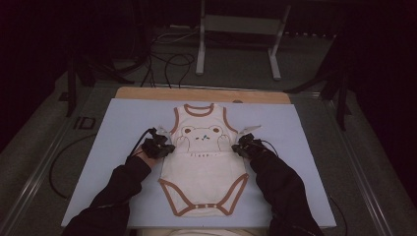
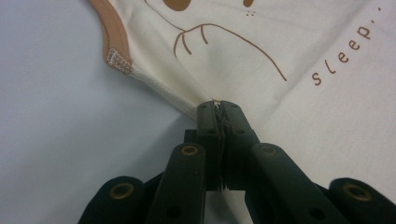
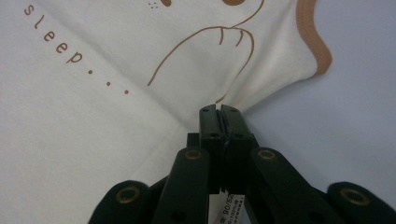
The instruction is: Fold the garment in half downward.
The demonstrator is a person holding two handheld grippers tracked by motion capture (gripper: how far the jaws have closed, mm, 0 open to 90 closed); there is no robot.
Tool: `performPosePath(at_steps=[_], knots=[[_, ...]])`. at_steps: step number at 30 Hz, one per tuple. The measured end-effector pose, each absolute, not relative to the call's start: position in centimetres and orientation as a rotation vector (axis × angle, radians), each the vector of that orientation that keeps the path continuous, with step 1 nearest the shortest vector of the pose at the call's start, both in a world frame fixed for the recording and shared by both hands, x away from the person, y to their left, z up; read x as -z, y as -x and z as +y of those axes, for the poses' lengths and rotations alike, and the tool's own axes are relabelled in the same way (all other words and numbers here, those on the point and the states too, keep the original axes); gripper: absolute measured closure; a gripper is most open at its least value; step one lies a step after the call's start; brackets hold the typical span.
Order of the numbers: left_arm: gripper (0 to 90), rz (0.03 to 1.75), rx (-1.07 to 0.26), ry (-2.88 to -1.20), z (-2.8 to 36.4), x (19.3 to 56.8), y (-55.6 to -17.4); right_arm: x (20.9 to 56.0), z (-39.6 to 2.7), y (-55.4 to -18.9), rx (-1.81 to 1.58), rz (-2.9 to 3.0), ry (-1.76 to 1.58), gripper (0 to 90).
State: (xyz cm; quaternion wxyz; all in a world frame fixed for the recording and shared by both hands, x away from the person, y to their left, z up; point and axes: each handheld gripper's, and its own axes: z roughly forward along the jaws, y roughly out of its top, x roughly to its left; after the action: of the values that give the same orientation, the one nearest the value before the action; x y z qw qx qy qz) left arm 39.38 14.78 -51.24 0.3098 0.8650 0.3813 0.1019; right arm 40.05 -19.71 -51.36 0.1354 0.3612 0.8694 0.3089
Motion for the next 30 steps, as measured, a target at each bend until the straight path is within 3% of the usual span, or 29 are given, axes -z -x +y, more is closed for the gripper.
performPosePath(at_steps=[30], knots=[[88.6, 0.908, -0.266, -2.26, 15.9, 48.8, -38.5, 48.6, -20.5, -38.4, -0.963, 2.474, -1.002, 89.3]])
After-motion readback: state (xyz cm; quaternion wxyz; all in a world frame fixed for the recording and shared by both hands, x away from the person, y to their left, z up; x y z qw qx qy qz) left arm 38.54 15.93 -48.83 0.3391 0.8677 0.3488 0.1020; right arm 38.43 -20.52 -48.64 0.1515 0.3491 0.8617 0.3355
